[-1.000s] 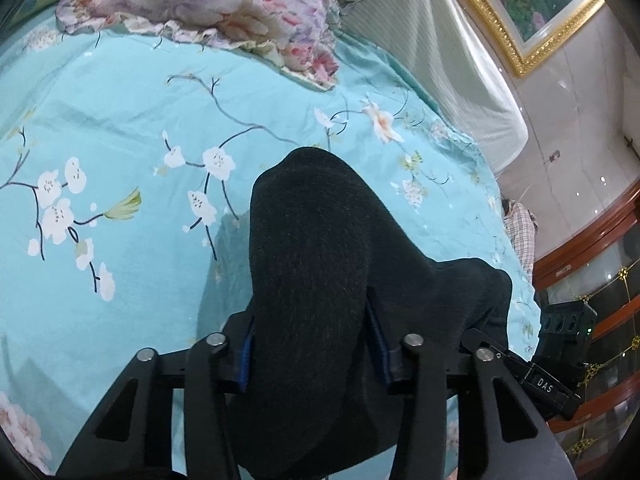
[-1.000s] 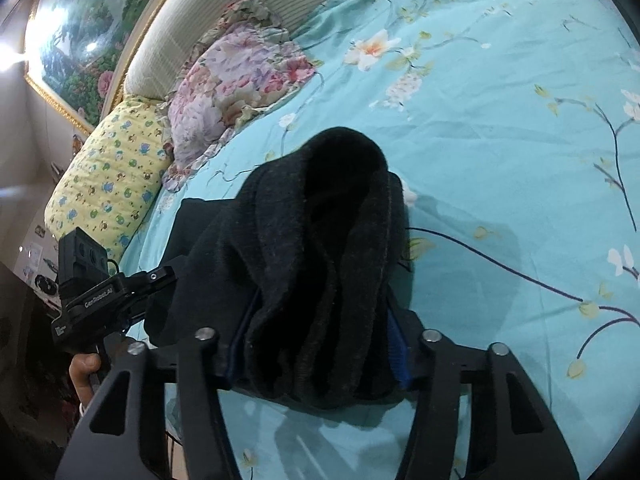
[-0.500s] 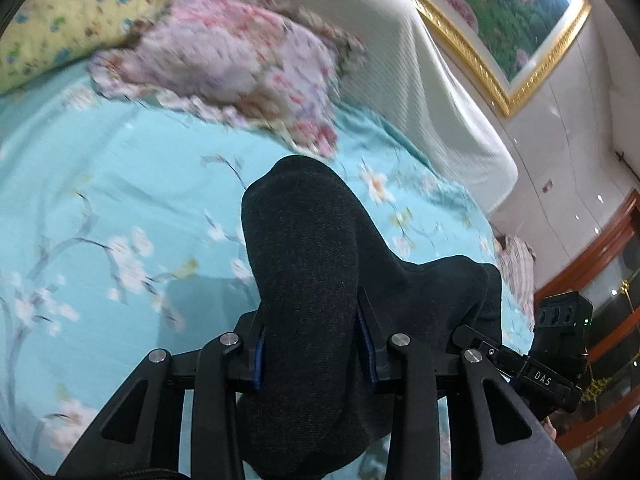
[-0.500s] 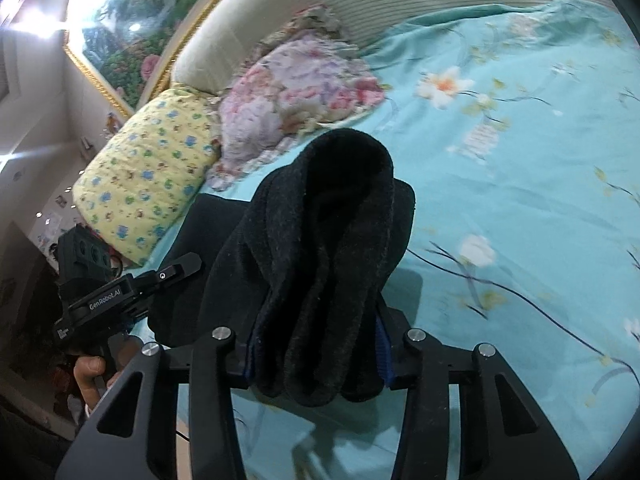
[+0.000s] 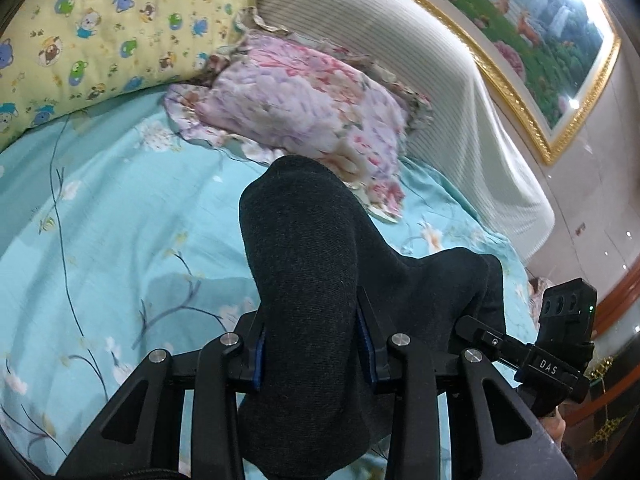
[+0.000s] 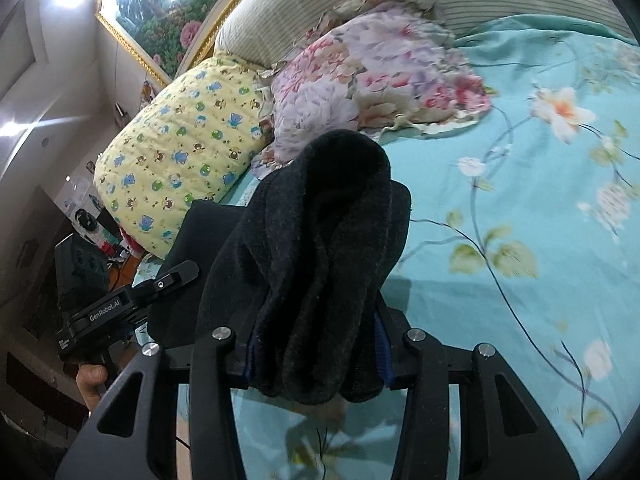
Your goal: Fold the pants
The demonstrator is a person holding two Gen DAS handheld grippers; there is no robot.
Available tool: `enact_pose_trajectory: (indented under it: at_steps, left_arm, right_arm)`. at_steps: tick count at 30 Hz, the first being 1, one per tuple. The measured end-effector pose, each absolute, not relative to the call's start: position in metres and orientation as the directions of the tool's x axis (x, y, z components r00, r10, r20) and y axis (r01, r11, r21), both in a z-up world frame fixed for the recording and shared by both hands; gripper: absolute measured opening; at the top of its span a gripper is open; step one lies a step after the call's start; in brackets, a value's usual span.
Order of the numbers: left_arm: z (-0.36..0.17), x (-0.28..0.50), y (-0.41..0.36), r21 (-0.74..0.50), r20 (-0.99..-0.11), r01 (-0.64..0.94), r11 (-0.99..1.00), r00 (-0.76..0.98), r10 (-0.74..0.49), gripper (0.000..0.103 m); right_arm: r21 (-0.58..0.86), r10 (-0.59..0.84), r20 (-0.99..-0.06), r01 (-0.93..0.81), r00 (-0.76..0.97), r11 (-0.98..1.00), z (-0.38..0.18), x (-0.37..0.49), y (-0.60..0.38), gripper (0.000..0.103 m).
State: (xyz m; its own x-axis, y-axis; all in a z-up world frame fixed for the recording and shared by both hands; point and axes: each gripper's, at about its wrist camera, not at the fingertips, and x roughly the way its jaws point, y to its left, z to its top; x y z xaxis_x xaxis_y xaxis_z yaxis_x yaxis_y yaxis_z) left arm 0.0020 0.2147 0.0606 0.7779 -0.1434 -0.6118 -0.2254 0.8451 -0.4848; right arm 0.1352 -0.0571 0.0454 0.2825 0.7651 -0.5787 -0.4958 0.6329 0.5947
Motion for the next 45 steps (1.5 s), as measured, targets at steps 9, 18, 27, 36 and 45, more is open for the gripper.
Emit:
enact_pose_trajectory:
  at_steps: [9, 18, 27, 36, 45]
  left_arm:
    - [0.040, 0.016, 0.240, -0.493, -0.631, -0.285, 0.822, 0.767, -0.112, 0.036]
    - [0.018, 0.020, 0.247, -0.482, -0.661, -0.321, 0.815, 0.744, -0.097, 0.038]
    - [0.005, 0.023, 0.250, -0.473, -0.687, -0.348, 0.809, 0.721, -0.092, 0.052]
    - [0.001, 0.016, 0.253, -0.439, -0.713, -0.400, 0.805, 0.700, -0.041, 0.077]
    - [0.005, 0.002, 0.248, -0.380, -0.738, -0.432, 0.818, 0.675, 0.014, 0.082]
  right_arm:
    - [0.582, 0.766, -0.598, -0.530, 0.234, 0.617, 0.029, 0.161, -0.023, 0.046]
    - [0.580, 0.751, -0.629, -0.521, 0.203, 0.626, 0.009, 0.177, -0.012, 0.046]
    - [0.599, 0.748, -0.636, -0.488, 0.193, 0.635, -0.009, 0.186, -0.018, 0.055]
    - [0.530, 0.699, -0.674, -0.502, 0.240, 0.683, -0.007, 0.184, -0.016, 0.075]
    - [0.499, 0.693, -0.666, -0.527, 0.275, 0.688, 0.006, 0.170, -0.017, 0.083]
